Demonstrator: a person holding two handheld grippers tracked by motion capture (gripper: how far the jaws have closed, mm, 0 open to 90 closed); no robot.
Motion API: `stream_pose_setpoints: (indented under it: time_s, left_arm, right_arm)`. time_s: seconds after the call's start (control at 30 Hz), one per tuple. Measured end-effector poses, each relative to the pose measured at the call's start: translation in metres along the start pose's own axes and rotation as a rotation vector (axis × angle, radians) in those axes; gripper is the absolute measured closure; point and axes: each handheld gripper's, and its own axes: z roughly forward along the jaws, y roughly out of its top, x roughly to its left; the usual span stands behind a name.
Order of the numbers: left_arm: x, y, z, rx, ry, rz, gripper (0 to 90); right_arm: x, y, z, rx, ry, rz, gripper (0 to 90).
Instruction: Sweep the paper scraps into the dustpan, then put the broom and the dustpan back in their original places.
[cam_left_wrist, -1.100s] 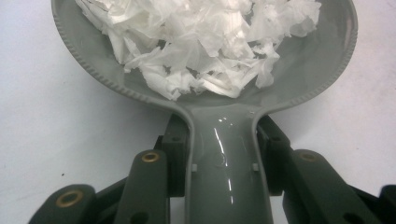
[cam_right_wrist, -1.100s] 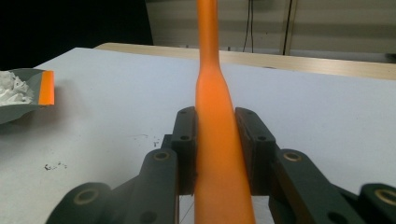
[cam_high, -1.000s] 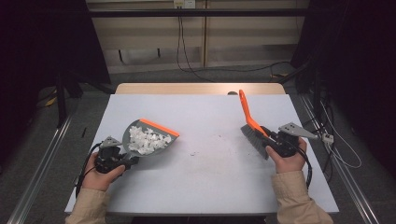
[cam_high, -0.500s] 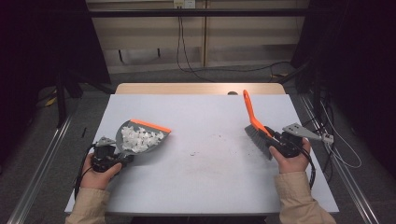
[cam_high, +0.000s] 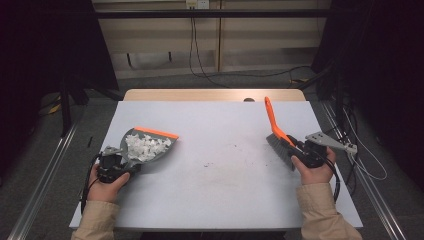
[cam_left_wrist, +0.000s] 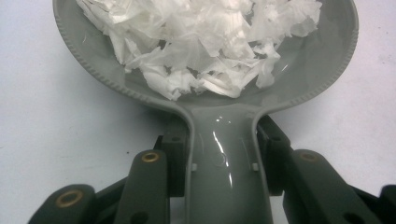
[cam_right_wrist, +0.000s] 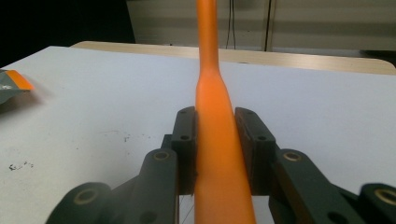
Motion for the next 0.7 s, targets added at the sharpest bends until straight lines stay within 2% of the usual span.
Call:
stream_pose_setpoints:
  time_s: [0.13, 0.3, 0.33, 0.43, 0.57, 0.7]
  left_arm:
    - [0.000, 0.000, 0.002, 0.003, 0.008, -0.007, 63.3]
    - [-0.001, 0.000, 0.007, 0.002, 0.038, -0.024, 63.3]
    - [-0.001, 0.001, 0.006, 0.014, 0.034, -0.028, 63.2]
    - [-0.002, 0.000, 0.008, -0.001, 0.038, -0.034, 62.7]
    - [-0.003, 0.001, 0.007, 0.002, 0.034, -0.033, 61.3]
    - [-0.004, 0.000, 0.008, -0.013, 0.029, -0.057, 61.0]
  right_arm:
    - [-0.005, -0.001, -0.003, -0.002, -0.014, 0.004, 71.8]
    - [-0.011, -0.001, -0.006, -0.002, -0.029, 0.008, 71.8]
    - [-0.012, -0.002, -0.007, -0.003, -0.031, 0.013, 71.7]
    - [-0.016, -0.002, -0.008, -0.006, -0.039, 0.017, 71.8]
    - [-0.020, -0.002, -0.009, -0.010, -0.056, 0.011, 71.7]
    - [-0.024, -0.001, -0.009, -0.012, -0.075, 0.010, 71.8]
